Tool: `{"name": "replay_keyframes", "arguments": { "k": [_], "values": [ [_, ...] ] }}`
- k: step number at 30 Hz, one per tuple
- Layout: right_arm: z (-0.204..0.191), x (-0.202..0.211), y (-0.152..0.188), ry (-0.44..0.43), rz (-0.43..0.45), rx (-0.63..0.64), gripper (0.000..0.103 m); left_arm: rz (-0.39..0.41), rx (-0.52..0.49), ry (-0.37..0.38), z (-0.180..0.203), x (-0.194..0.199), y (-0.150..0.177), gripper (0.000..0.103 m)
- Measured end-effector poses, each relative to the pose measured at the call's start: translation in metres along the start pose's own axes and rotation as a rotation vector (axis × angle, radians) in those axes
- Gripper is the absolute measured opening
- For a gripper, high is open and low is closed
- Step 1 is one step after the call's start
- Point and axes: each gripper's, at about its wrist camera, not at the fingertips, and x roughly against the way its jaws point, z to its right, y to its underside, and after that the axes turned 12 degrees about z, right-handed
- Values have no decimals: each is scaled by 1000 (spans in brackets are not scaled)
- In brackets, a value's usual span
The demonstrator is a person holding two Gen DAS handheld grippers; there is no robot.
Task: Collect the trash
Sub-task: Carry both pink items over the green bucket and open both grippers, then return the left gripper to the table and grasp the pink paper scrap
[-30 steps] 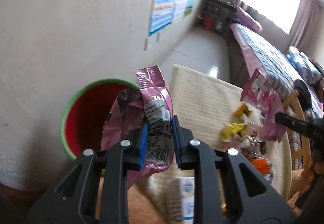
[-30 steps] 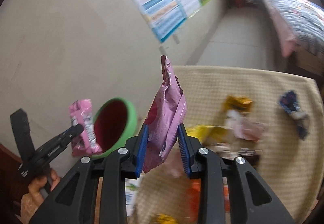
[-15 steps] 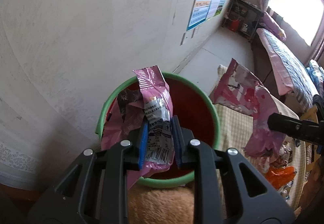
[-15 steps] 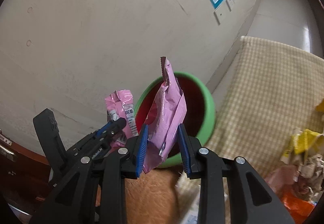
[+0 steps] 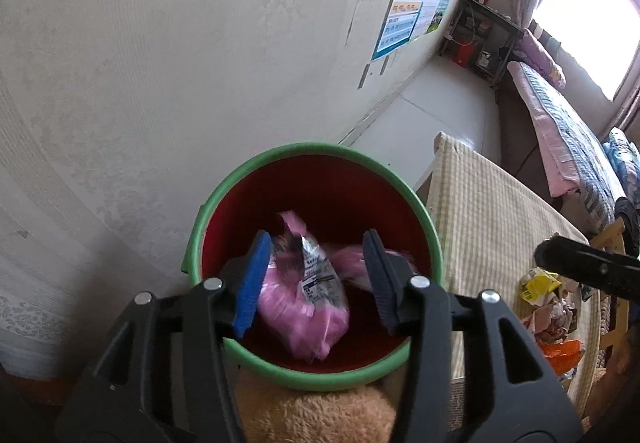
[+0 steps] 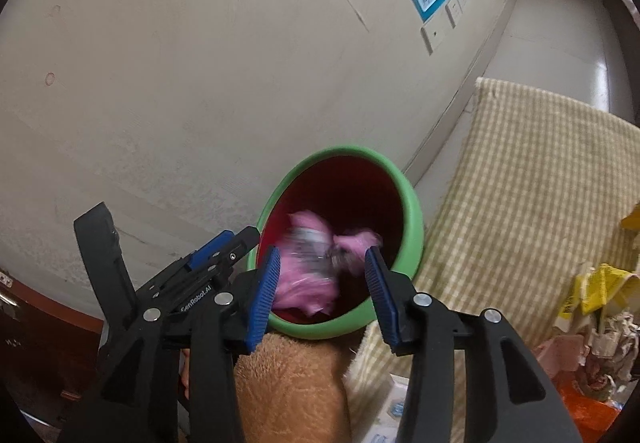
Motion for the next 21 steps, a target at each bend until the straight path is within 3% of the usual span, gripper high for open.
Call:
{"name": "replay_keyframes", "arguments": {
  "k": [5, 11, 17, 21],
  "values": [
    [7, 30, 4, 28, 33, 36, 44, 12, -9, 10, 10, 7, -2, 46],
    [37, 89, 15, 131, 104, 71, 45, 11, -53, 58, 39, 19, -1, 46],
    [110, 148, 33, 329, 176, 17, 46, -51, -132, 187, 100, 25, 24, 46],
    [154, 168, 49, 383, 188, -82, 46, -114, -194, 274, 146, 21, 42, 46]
  ]
}}
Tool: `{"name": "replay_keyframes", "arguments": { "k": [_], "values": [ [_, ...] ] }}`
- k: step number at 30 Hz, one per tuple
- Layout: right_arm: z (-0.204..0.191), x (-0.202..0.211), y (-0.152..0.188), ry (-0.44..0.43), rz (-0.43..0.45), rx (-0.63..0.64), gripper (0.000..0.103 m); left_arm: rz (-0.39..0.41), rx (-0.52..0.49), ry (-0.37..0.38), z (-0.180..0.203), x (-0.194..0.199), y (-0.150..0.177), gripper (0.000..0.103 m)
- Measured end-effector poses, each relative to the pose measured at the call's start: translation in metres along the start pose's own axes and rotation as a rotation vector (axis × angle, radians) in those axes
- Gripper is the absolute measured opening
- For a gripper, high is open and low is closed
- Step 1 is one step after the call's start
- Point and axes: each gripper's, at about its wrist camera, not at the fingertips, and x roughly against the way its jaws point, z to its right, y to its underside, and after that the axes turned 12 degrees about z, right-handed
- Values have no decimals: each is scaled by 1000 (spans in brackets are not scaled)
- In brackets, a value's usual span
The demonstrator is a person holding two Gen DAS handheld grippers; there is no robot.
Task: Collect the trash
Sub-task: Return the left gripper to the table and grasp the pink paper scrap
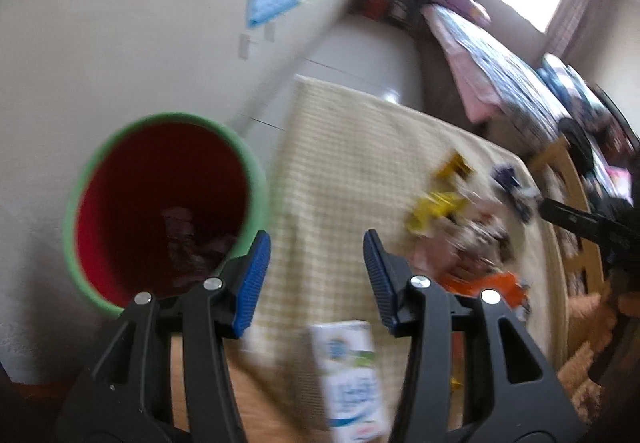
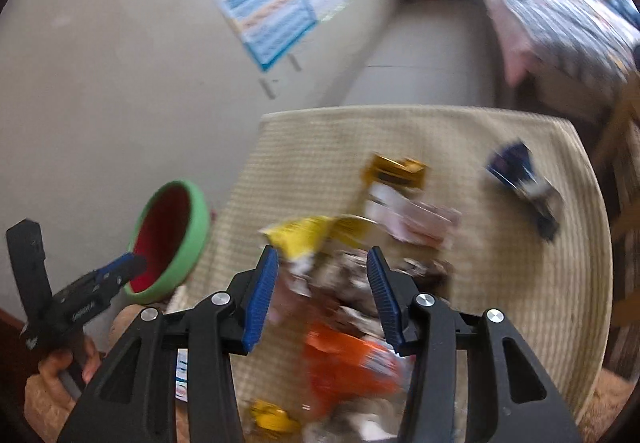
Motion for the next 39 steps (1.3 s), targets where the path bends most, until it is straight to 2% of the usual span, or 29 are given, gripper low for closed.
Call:
{"name": "replay_keyframes", "arguments": {
  "k": [3, 8, 13, 15, 16, 17, 18, 21, 24, 30, 35, 38, 39],
  "values": [
    [23, 0, 11, 27, 0, -40, 46, -36, -59, 60, 35, -12, 6, 46],
    [46, 0, 16, 15, -14, -104, 46, -129, -113, 115, 75, -49, 15, 46],
    [56, 7, 16, -14, -8, -151, 46, -246, -167, 112, 96, -94, 33, 46],
    [58, 7, 17, -21, -13, -161, 46, -284, -152, 100, 96, -106, 40, 46],
    [60, 7, 18, -21, -15, -165, 46, -310, -126, 98, 93, -113, 44, 44],
    [61, 6, 18, -20, -18, -169, 46, -321, -112, 99, 92, -116, 46, 36],
    [61, 6, 19, -20, -20, -176, 46, -330, -101, 97, 91, -118, 48, 36],
    [63, 4, 19, -16, -25, -190, 46, -318, -103, 117, 91, -113, 49, 36],
    [64, 1, 20, -7, -31, -191, 46, -292, -115, 105, 90, -103, 46, 36],
    [65, -3, 22, 14, -37, -183, 46, -176, -137, 76, 84, -59, 30, 36],
    [46, -9, 24, 14, -49, -88, 46, -87, -80, 51, 68, -24, 21, 36],
    [38, -15, 28, 10, -73, -50, 56, -62, -50, 33, 58, -12, 17, 36],
    [37, -18, 30, 11, -87, -48, 55, -57, -42, 35, 57, -11, 17, 36]
  ]
}}
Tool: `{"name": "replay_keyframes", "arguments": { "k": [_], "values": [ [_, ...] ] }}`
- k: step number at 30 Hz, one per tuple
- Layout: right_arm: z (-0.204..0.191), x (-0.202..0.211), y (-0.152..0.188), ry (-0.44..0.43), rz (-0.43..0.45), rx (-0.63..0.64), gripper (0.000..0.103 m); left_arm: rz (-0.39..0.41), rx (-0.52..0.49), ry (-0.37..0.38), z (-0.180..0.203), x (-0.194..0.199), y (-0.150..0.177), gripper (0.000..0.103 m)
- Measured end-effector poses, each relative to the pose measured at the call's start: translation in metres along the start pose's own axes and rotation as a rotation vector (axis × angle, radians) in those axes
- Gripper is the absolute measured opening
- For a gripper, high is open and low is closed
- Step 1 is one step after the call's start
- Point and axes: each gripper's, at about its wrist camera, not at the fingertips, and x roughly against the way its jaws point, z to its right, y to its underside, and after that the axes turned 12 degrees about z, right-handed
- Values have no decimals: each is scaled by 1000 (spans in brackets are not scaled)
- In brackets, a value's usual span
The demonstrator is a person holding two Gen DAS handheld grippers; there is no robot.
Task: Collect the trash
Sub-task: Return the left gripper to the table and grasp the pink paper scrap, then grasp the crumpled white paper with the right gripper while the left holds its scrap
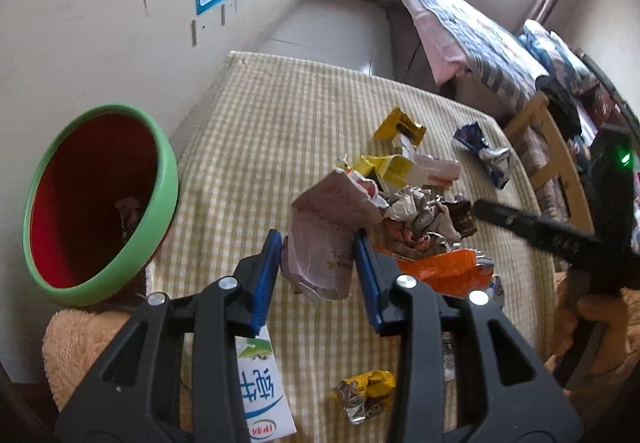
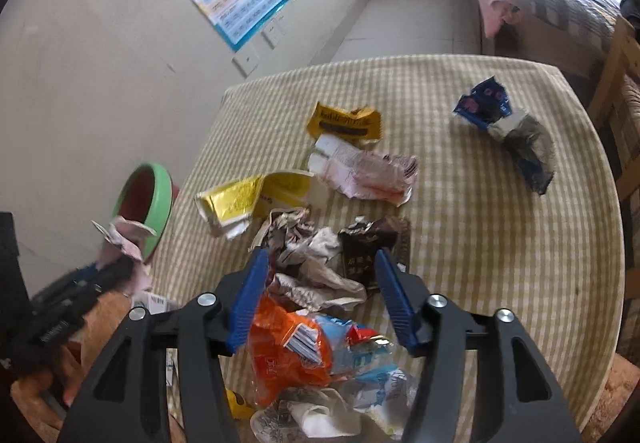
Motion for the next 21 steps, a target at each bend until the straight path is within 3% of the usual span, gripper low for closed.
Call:
{"name": "replay_keyframes", "arguments": {
  "k": [6, 21],
  "values": [
    [7, -17, 2, 27, -47, -57, 56, 12, 2, 19, 2, 5, 0, 36],
    [13, -44, 4, -38, -112, -76, 56, -17, -21, 29, 12, -5, 8, 36]
  ]
}}
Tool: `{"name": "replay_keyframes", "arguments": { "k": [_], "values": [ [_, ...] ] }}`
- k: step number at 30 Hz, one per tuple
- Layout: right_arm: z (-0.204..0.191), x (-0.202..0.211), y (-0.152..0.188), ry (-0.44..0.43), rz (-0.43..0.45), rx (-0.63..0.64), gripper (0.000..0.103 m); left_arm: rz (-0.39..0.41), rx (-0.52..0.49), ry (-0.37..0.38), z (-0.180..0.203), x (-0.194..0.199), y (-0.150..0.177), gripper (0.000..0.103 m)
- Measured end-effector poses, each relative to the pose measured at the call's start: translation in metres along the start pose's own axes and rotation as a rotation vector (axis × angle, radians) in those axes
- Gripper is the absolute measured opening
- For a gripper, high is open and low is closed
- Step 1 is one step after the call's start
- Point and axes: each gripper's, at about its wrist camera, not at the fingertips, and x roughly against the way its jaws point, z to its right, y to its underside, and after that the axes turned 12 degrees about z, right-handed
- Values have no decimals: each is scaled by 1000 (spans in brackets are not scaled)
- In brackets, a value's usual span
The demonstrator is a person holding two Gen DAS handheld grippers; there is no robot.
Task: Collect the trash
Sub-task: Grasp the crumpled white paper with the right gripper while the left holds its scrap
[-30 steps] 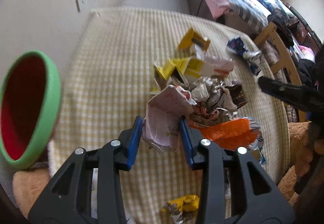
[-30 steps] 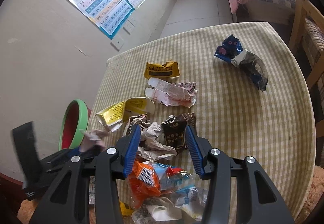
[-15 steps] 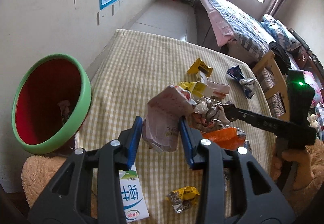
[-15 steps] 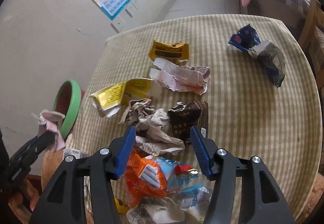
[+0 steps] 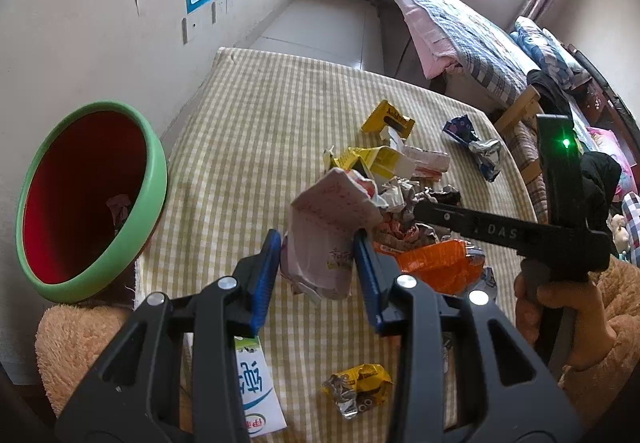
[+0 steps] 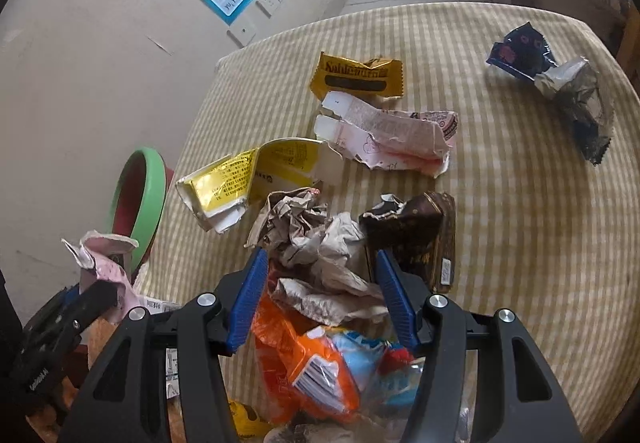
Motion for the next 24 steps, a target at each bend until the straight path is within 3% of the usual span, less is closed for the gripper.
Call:
{"name": "replay_keyframes", "arguments": {
  "k": [4, 5, 8, 11, 24],
  "values": [
    [-1, -5, 3, -18, -13, 4, 50, -7, -9, 5, 3, -2, 2, 36],
    [-2, -5, 3, -22, -17, 14, 36, -7, -10, 5, 3, -2, 2, 36],
    [-3, 0, 3, -50, -5, 2, 17, -4, -7, 2, 3, -1, 1, 36],
    [-7, 11, 0, -66, 31, 5, 8, 3, -3, -1, 0, 1, 0, 36],
    [-40, 73, -12, -57, 222, 104, 8, 60, 8, -32, -12, 16, -10, 36]
  ]
}}
